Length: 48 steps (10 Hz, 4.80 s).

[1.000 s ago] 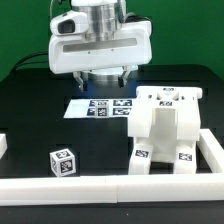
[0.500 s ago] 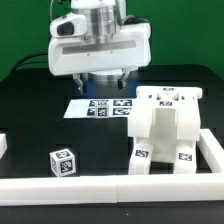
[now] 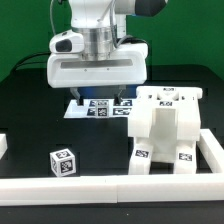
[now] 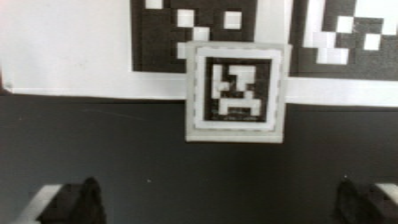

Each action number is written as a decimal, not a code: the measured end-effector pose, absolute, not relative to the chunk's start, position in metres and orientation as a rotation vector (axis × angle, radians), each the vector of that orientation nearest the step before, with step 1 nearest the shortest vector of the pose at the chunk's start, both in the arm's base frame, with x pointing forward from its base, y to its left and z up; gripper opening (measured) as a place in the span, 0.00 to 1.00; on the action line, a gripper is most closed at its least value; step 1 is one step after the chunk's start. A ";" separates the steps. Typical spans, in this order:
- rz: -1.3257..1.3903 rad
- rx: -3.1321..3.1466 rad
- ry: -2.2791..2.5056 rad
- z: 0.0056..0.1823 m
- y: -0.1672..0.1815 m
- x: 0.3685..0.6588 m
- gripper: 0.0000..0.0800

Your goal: Assemble chair

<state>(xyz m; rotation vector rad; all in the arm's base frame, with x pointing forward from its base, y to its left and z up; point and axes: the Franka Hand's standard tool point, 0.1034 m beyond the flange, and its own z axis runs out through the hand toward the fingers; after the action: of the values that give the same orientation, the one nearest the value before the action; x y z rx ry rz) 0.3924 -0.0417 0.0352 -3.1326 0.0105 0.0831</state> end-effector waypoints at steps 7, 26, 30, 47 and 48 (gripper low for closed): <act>0.122 -3.136 0.067 0.027 -0.044 0.381 0.81; 0.150 -3.172 -0.017 0.011 -0.149 0.382 0.35; 0.155 -3.170 0.002 0.009 -0.136 0.386 0.36; 1.325 -2.759 0.006 0.015 -0.146 0.417 0.81; 1.318 -2.764 0.005 0.015 -0.146 0.418 0.81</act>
Offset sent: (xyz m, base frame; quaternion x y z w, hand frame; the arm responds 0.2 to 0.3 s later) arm -0.0138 -0.0019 -0.0098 0.0005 -0.0143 0.0424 0.9990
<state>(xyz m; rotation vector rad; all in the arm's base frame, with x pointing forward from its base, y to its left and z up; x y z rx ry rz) 0.4178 -0.1465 0.0152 -2.7635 0.0052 1.3179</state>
